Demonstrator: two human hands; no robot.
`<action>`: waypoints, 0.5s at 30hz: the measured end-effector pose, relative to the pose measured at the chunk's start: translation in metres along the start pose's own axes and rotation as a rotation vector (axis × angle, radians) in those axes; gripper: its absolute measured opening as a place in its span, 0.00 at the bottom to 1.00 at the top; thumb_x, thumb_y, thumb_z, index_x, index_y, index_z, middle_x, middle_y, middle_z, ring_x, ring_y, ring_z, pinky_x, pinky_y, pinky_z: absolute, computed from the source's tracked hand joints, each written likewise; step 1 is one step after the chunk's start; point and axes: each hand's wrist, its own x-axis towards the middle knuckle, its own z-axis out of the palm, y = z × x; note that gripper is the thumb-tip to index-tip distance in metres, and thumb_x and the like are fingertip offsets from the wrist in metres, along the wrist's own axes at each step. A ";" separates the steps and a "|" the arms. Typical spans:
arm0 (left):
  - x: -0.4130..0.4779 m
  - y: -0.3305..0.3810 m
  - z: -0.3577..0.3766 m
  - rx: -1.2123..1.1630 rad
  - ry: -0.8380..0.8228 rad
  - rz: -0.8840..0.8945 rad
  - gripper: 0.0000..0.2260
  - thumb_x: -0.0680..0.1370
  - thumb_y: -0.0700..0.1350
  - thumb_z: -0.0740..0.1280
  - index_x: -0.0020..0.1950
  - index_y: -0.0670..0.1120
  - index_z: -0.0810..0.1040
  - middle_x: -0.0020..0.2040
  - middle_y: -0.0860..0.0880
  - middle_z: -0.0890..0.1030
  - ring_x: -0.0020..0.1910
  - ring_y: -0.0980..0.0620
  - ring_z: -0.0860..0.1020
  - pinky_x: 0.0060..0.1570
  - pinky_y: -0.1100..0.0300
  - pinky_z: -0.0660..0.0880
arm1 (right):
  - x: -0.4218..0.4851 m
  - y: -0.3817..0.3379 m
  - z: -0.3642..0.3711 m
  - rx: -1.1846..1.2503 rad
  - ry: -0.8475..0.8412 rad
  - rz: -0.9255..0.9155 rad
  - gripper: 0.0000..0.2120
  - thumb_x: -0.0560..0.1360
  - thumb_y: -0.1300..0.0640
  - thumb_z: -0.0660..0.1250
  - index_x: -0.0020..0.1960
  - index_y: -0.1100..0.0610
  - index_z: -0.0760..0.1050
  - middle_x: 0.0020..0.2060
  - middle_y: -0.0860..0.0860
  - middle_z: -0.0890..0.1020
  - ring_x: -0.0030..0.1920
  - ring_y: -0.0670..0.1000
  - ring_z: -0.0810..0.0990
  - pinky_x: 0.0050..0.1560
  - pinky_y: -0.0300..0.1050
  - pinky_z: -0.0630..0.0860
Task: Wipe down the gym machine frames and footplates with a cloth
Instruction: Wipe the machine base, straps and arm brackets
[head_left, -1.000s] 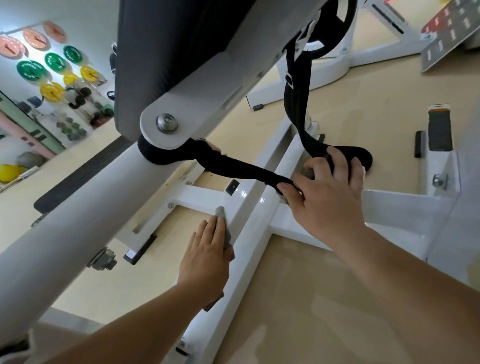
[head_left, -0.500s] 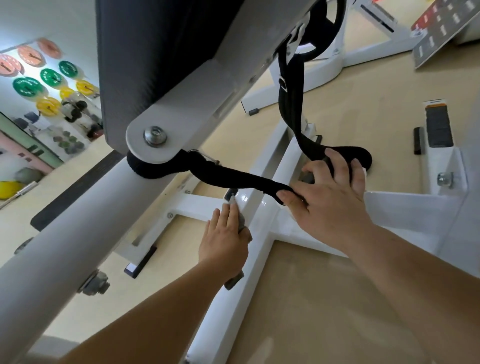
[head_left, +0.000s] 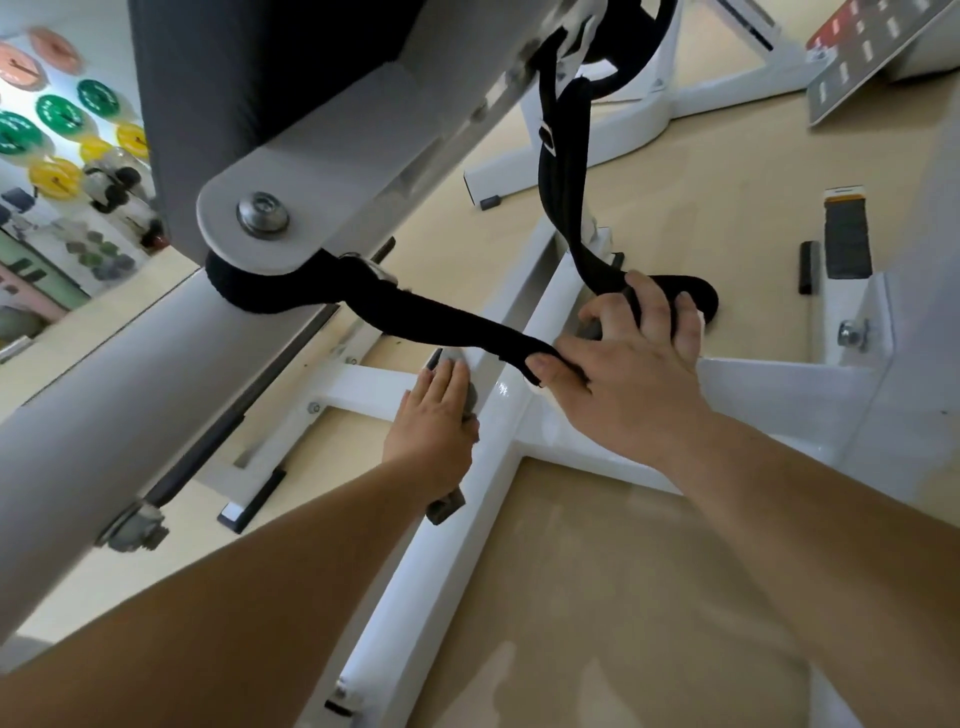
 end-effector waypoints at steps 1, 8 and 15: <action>-0.008 -0.001 0.000 0.006 0.023 0.016 0.32 0.86 0.48 0.56 0.84 0.54 0.41 0.84 0.53 0.40 0.83 0.50 0.39 0.77 0.55 0.37 | 0.000 -0.001 -0.005 0.001 -0.051 0.007 0.27 0.81 0.31 0.46 0.55 0.41 0.81 0.70 0.47 0.65 0.79 0.57 0.43 0.77 0.67 0.37; -0.120 -0.008 0.019 0.113 0.151 0.211 0.34 0.83 0.42 0.62 0.83 0.47 0.44 0.83 0.48 0.46 0.81 0.49 0.40 0.78 0.55 0.33 | -0.023 -0.013 -0.014 0.054 -0.006 -0.004 0.25 0.83 0.36 0.50 0.52 0.45 0.84 0.78 0.51 0.64 0.82 0.59 0.43 0.77 0.70 0.39; -0.211 -0.025 0.089 0.118 -0.025 0.029 0.43 0.75 0.38 0.68 0.84 0.43 0.47 0.82 0.41 0.59 0.81 0.42 0.59 0.79 0.42 0.57 | -0.092 -0.035 0.003 0.371 -0.094 -0.212 0.28 0.84 0.40 0.50 0.42 0.54 0.80 0.48 0.51 0.85 0.55 0.47 0.82 0.55 0.49 0.77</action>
